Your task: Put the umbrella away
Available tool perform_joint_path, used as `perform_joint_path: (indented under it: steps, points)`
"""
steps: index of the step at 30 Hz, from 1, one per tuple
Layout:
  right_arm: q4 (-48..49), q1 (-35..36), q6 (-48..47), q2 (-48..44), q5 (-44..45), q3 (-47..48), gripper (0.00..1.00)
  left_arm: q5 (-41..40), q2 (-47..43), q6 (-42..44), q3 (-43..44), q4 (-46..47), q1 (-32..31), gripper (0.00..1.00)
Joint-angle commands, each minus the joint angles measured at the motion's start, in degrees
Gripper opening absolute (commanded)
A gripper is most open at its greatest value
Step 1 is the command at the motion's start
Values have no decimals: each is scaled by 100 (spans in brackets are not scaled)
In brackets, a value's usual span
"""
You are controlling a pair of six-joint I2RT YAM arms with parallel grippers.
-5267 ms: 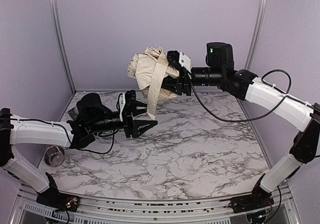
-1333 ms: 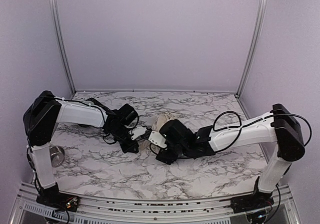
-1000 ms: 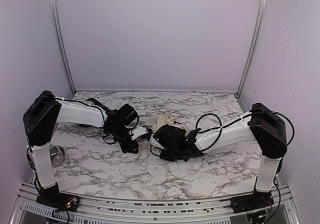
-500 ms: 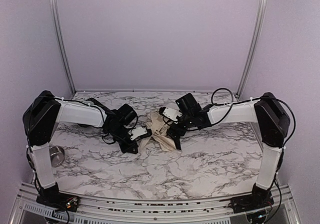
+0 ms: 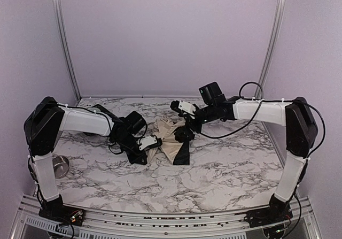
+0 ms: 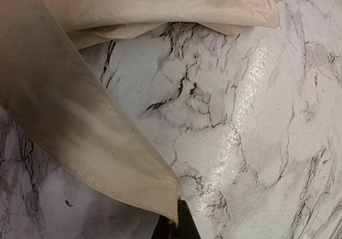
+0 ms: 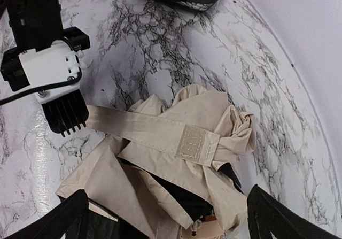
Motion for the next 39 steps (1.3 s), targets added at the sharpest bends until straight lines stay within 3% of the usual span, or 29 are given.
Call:
perform_joint_path:
  steps: [1, 5, 10, 16, 20, 25, 28, 38, 39]
  points:
    - [-1141, -347, -440, 26, -1162, 955, 100, 8, -102, -40, -89, -464, -39, 0]
    - [-1650, -606, -250, 824, -745, 1921, 100, -1, -112, -42, -107, -462, -54, 0]
    - [-2624, -668, -313, 1921, -947, 3274, 100, -42, -112, -42, -125, -469, -57, 0]
    - [-2590, -415, -654, 2220, -625, 2762, 100, -54, -104, -22, -119, -475, -57, 0]
    - [-1887, -121, -528, 2403, 87, 2118, 100, -23, -92, -34, -105, -474, -57, 0]
    - [-1182, -68, -95, 2752, 488, 1954, 96, 41, -244, -53, -126, -471, -111, 0]
    - [-762, -65, 119, 2766, 587, 1662, 80, 185, -358, -38, -150, -475, -180, 0]
    - [3, -247, 1058, 2807, 143, 1309, 0, 431, -1180, -350, -691, -420, -695, 0]
    - [40, -291, 1214, 2769, 121, 1326, 0, 476, -1288, -402, -788, -381, -722, 0]
